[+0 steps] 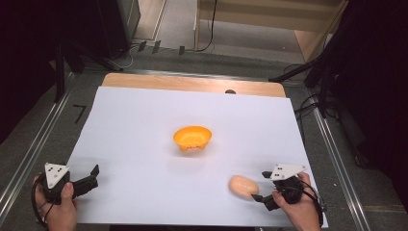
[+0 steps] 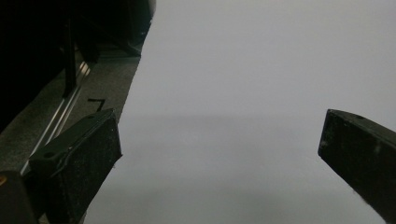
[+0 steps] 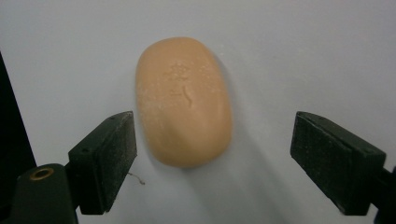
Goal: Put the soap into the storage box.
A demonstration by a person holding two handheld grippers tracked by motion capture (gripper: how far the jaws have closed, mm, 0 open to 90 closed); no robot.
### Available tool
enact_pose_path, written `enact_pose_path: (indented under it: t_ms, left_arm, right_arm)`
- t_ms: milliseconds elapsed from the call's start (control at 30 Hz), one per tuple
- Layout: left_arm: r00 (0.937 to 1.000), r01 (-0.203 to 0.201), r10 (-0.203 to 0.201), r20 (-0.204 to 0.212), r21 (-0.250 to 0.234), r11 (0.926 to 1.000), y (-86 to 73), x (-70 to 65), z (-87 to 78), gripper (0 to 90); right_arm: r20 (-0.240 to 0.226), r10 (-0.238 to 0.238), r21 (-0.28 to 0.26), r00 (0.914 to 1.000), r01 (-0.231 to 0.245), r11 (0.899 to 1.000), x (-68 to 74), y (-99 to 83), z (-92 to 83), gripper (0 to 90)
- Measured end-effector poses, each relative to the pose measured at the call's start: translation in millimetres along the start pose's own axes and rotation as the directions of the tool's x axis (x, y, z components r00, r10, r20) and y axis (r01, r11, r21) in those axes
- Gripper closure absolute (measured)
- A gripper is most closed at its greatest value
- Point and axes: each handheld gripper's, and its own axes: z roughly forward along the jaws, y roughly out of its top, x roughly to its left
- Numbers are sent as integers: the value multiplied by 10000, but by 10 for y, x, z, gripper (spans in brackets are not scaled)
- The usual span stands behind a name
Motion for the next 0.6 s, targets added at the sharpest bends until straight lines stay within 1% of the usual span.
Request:
enact_pose_path:
  t_ms: [67,133,167,333,400,500,567,600]
  left_arm:
    - [10000,1,-1,32,44,10000,2,5,2,0]
    - [10000,-4,4,73,74,10000,3,8,6,0]
    - [10000,-23,22,85,81,10000,3,9,6,0]
    - [9999,3,-4,100,98,10000,4,11,8,0]
    - [9999,-3,2,115,106,9999,5,12,8,0]
    - [9999,-11,9,146,114,9999,5,13,11,0]
    - [9999,-27,24,159,147,9999,6,14,10,0]
    - [9999,-26,24,158,144,9999,6,15,11,0]
  right_arm:
    - [-123,-205,271,9997,208,9994,35,78,89,153]
    - [-160,-211,306,9996,216,9993,44,99,117,153]
    - [-243,-260,447,9994,271,9986,57,133,168,157]
    - [-409,-346,737,9986,375,9966,86,172,256,186]
    - [-359,-374,946,9987,406,9947,102,180,298,216]
    - [-413,-484,1060,9980,526,9930,128,190,345,270]
    - [-163,-622,1296,9979,638,9895,147,191,375,305]
    - [-122,-804,1315,9967,813,9880,151,190,389,308]
